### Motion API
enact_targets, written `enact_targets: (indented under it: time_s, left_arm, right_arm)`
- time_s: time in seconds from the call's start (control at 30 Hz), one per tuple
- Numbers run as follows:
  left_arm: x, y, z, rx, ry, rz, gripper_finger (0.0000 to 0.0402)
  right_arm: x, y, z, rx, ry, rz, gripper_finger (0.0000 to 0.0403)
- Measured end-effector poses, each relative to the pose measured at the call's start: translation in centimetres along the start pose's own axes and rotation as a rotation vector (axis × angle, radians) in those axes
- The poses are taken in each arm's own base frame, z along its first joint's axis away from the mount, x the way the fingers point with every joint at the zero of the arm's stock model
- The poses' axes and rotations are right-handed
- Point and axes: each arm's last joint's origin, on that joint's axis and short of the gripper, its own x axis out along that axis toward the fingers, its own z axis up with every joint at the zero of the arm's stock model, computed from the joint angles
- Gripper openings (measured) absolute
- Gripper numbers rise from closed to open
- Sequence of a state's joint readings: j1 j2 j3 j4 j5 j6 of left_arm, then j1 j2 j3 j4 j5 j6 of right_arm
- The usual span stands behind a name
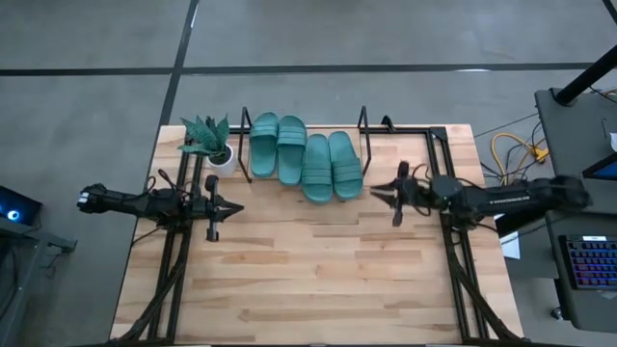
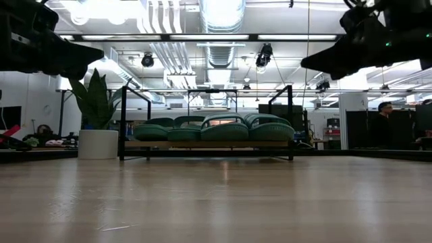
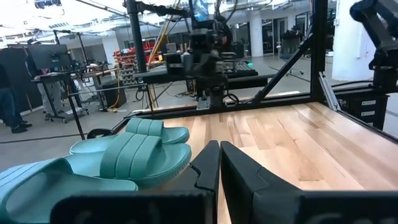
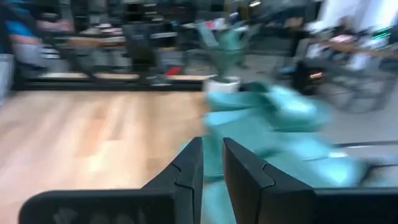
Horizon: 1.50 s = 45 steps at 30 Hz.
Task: Pick and place slides into the shelf
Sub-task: Return to Home Position
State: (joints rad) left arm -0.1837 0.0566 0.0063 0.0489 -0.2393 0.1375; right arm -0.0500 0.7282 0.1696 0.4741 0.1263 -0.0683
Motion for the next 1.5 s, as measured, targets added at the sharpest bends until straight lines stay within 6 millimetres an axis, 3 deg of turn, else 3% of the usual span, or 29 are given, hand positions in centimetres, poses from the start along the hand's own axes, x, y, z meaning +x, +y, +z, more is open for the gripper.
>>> enact_targets:
  time_s: [0.1,0.23,0.57,0.77,0.93,1.07,1.23,1.5]
  left_arm:
    - [0.0,0.0,0.0,0.039,0.004,0.005,0.0]
    - [0.0,0.1,0.0,0.045,0.005,0.039,0.0]
    - [0.0,0.1,0.0,0.024,0.006,0.049,0.0]
    - [0.0,0.1,0.0,-0.029,0.001,0.052,0.0]
    - [0.0,0.1,0.0,-0.06,0.002,0.051,0.0]
    - [0.0,0.1,0.0,-0.129,0.008,0.044,0.0]
    - [0.2,-0.1,-0.3,-0.18,0.037,0.006,0.0]
    - [0.5,-0.6,-0.3,-0.221,0.057,-0.149,0.0]
  right_arm:
    - [-0.3,-1.3,0.1,-0.077,-0.013,-0.084,0.0051]
    - [-1.4,-1.7,0.4,-0.086,-0.062,-0.107,0.0051]
    - [-4.7,-0.8,0.2,0.074,-0.054,0.198,0.0052]
    - [-5.8,-0.3,-0.6,-0.04,-0.128,0.23,0.0052]
    - [-6.0,0.3,-2.8,-0.027,-0.143,0.276,0.0052]
    - [-5.8,1.1,-3.1,0.022,-0.086,0.355,0.0052]
    - [-5.5,1.3,-3.6,-0.037,-0.031,0.24,0.0052]
    - [-5.5,1.4,-3.3,-0.069,-0.065,0.247,0.0052]
